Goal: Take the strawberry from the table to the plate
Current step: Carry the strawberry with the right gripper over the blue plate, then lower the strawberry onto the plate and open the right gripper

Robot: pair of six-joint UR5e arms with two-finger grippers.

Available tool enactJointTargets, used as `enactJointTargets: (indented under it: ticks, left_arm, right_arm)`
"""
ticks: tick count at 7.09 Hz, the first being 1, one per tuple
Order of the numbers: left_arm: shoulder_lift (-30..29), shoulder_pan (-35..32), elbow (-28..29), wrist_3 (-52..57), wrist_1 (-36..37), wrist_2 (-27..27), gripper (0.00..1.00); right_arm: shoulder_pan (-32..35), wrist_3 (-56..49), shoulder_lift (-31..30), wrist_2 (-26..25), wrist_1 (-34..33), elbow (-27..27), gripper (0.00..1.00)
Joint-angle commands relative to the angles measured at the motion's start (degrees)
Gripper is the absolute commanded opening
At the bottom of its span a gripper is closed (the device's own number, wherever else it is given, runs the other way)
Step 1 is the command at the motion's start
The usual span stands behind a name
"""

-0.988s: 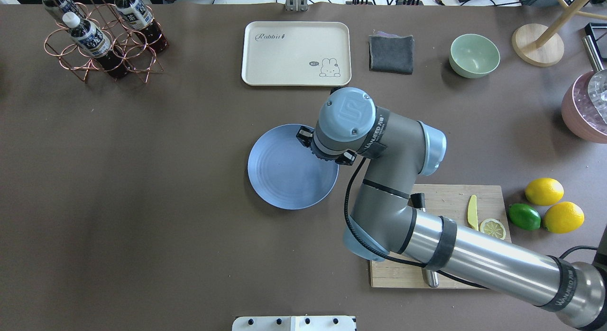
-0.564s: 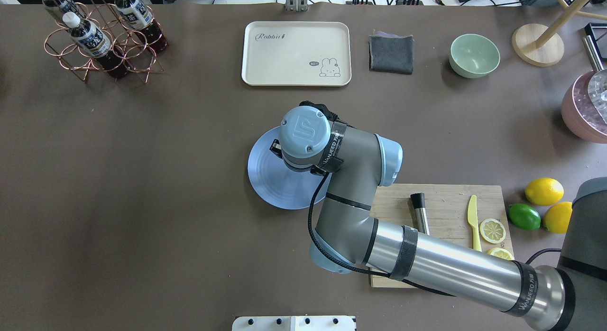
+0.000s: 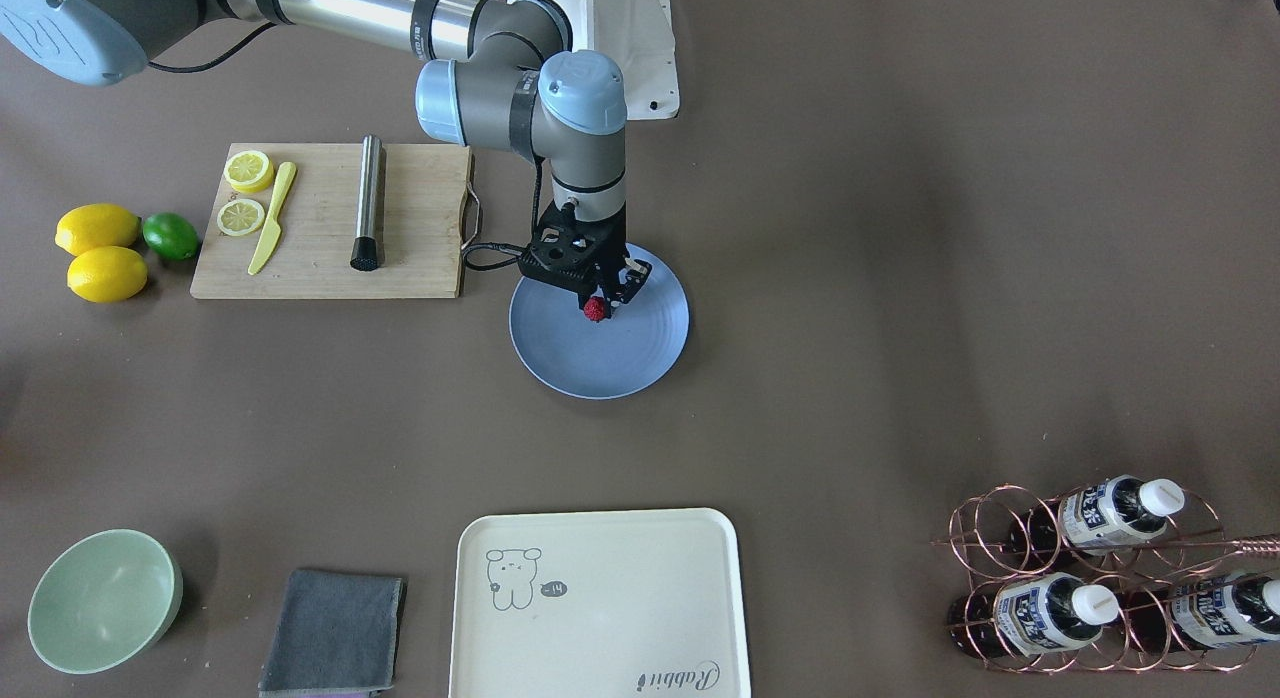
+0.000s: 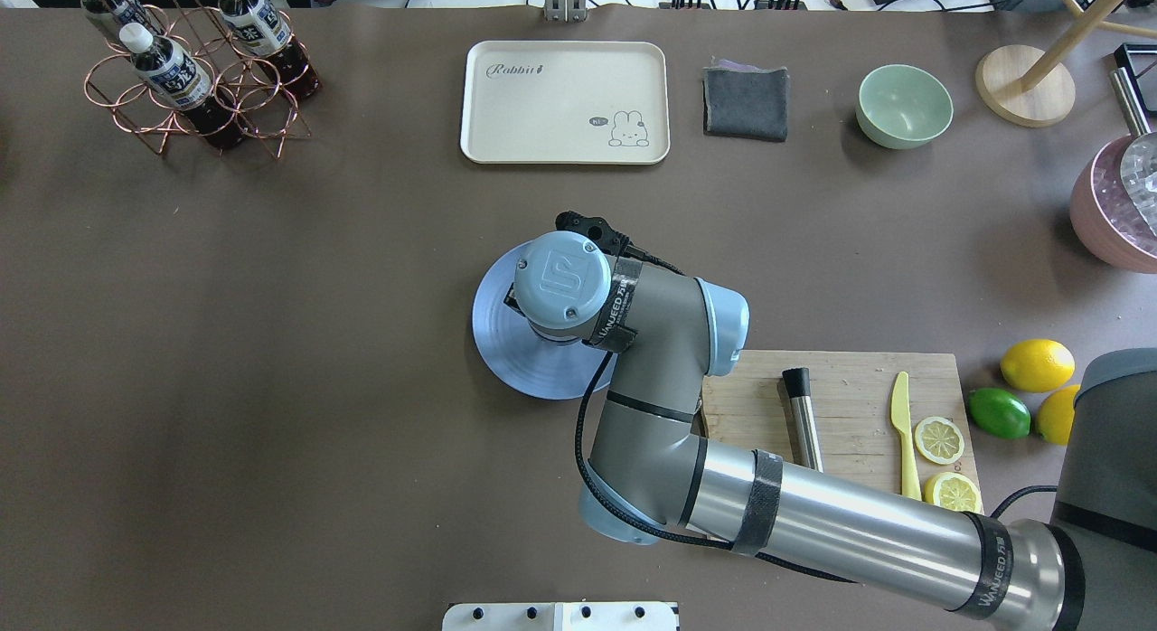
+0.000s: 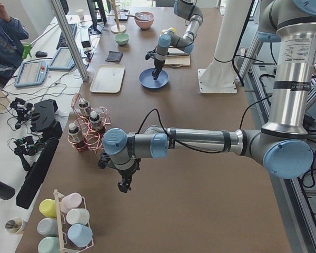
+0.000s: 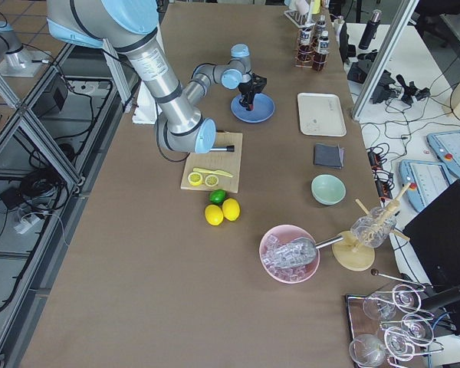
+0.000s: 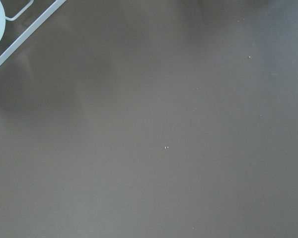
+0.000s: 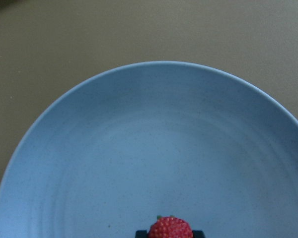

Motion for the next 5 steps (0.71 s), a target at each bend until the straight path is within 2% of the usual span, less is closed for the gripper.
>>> enactJointTargets:
  ticks: [1,2,3,4,5]
  left_arm:
    - [0.1,0.0,0.1,0.0,0.0,0.0,0.99]
    - [0.0,0.0,0.3,0.0,0.0,0.0,0.99]
    - [0.1,-0.1,0.3,0.0,0.0,0.0,0.99]
    - [0.1,-0.1,0.3,0.0,0.0,0.0,0.99]
    - [0.1,-0.1,0.2,0.0,-0.1,0.0,0.99]
  right_arm:
    - [-0.3,1.1,0.1,-2.8,-0.3,-0.5,1.0]
    - [0.3,1.0,0.1,-2.6,-0.5,0.1,1.0]
    - [1.3,0.9,0.1,-2.1,-4.6,2.8,1.0]
    - [3.1,-3.2,-0.4,0.7,-12.6,8.4,1.0]
    - [6.7,-9.8,-1.2,5.8,-17.2,10.6,1.0]
